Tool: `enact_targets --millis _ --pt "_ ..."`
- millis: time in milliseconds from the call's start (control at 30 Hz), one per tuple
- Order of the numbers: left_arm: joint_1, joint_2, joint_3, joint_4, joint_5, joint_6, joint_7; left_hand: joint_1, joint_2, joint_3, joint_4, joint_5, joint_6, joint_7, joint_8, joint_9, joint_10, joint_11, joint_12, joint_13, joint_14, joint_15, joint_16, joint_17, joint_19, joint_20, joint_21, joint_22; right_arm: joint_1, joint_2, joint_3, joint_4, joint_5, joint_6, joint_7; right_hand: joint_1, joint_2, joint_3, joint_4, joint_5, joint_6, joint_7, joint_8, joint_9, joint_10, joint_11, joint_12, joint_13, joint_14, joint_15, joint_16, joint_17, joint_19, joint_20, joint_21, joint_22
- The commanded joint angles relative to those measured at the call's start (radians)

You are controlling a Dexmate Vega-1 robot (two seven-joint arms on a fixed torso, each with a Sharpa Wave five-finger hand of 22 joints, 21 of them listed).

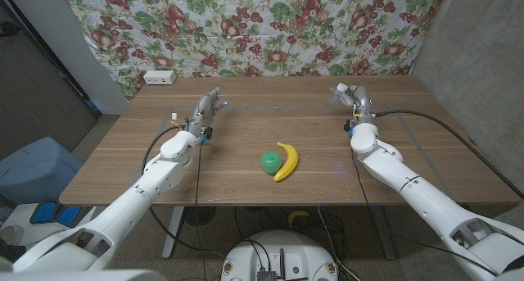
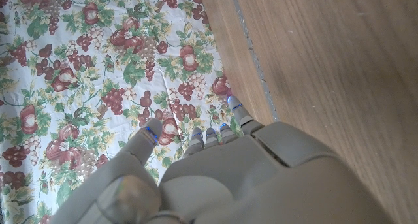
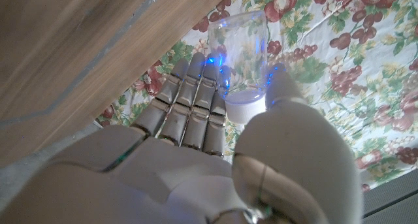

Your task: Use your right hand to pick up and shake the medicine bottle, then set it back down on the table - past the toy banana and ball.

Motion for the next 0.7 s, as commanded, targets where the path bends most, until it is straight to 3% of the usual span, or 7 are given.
enact_targets --millis 33,333,700 --pt "0.012 0.005 0.000 -0.024 0.012 0.005 0.023 0.003 0.070 -0.006 -0.001 0.006 0.001 -0.001 0.000 0.004 -0.001 -0.001 -0.001 0.003 -0.002 -0.003 -0.005 0.000 0.003 -0.004 -0.005 0.005 -0.051 0.059 0.116 0.077 0.142 0.159 -0.033 0.144 0.133 0.006 0.011 0.003 0.105 -0.093 0.007 0.003 0.111 -0.101 0.000 0.003 0.008 -0.152 -0.001 0.004 0.018 -0.004 0.012 0.004" --pt "0.014 0.005 0.001 -0.031 0.012 0.008 0.023 0.003 0.070 -0.006 -0.001 0.006 0.001 -0.001 0.000 0.004 -0.001 -0.001 -0.002 0.003 -0.003 -0.002 -0.005 0.000 0.004 -0.004 -0.007 0.005 -0.059 0.077 0.130 0.091 0.159 0.204 -0.062 0.147 0.133 0.005 0.009 0.003 0.104 -0.090 0.008 0.003 0.113 -0.099 -0.001 0.003 0.013 -0.153 -0.001 0.009 0.026 -0.005 0.022 0.006" --pt "0.022 0.007 -0.001 -0.040 0.013 0.006 0.029 0.003 0.070 -0.006 -0.002 0.006 0.001 -0.003 0.000 0.004 -0.001 -0.002 -0.001 0.003 -0.002 -0.002 -0.005 0.000 0.006 -0.004 -0.010 0.005 -0.051 0.036 0.091 0.047 0.098 0.135 -0.055 0.144 0.134 0.003 0.012 0.003 0.105 -0.091 0.011 0.003 0.120 -0.098 0.000 0.005 0.018 -0.150 -0.005 0.012 0.026 -0.004 0.031 0.009"
